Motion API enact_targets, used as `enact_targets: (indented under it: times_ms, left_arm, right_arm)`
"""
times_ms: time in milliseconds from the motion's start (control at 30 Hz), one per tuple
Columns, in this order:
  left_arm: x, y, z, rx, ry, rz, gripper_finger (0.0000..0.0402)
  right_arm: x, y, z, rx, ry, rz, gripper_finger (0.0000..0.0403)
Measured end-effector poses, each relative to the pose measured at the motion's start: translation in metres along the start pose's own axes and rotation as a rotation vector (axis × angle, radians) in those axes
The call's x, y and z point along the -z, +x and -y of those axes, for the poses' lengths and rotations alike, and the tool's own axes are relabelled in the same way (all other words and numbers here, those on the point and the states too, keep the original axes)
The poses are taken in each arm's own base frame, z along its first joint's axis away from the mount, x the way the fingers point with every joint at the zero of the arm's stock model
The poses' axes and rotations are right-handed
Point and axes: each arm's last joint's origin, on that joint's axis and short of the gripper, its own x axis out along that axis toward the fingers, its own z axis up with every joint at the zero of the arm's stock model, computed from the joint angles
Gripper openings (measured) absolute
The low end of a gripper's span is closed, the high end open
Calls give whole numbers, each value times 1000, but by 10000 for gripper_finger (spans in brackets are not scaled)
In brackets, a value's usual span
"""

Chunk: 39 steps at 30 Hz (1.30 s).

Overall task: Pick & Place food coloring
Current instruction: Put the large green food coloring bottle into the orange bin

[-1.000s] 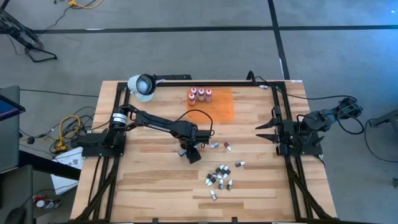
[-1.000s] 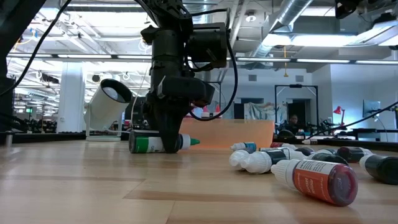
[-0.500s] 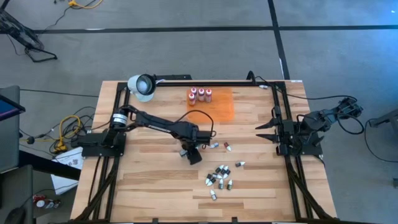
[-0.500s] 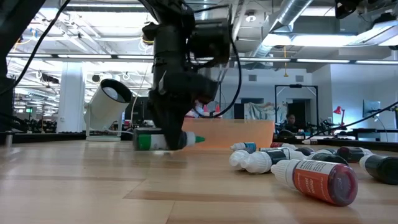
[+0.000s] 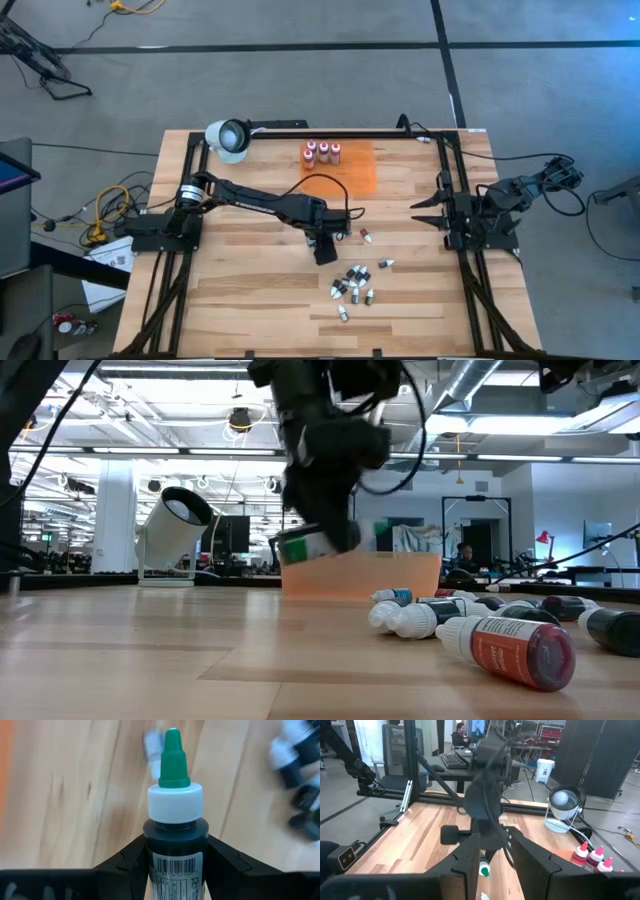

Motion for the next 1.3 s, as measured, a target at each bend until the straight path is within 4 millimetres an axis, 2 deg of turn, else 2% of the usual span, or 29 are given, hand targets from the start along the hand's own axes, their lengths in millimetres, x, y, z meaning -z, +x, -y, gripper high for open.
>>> enact_targets:
  times_ms: [200,367,533,800,933,1033,1233,1300]
  left_arm:
    - [-20,-18,11,-40,121,163,147]
    - [-30,-27,9,-185,187,253,146]
    - [-37,-30,0,-381,203,325,146]
    - [-45,-33,-23,-632,108,382,146]
    - [-46,-33,-29,-652,105,377,146]
    - [-47,-40,-30,-640,120,388,146]
    - [-52,-81,-23,-501,185,537,146]
    - [-48,-94,-23,-448,213,595,146]
  right_arm:
    - [1,0,0,-1,16,-7,106]
    - [2,0,0,-2,24,-17,106]
    - [5,0,0,-5,24,-52,106]
    - [7,0,-1,-4,40,-67,106]
    - [10,0,-1,-5,57,-94,106]
    - [11,-1,-1,-4,67,-111,106]
    - [12,-1,-1,-3,88,-121,106]
    - [13,-1,-1,-2,102,-129,106]
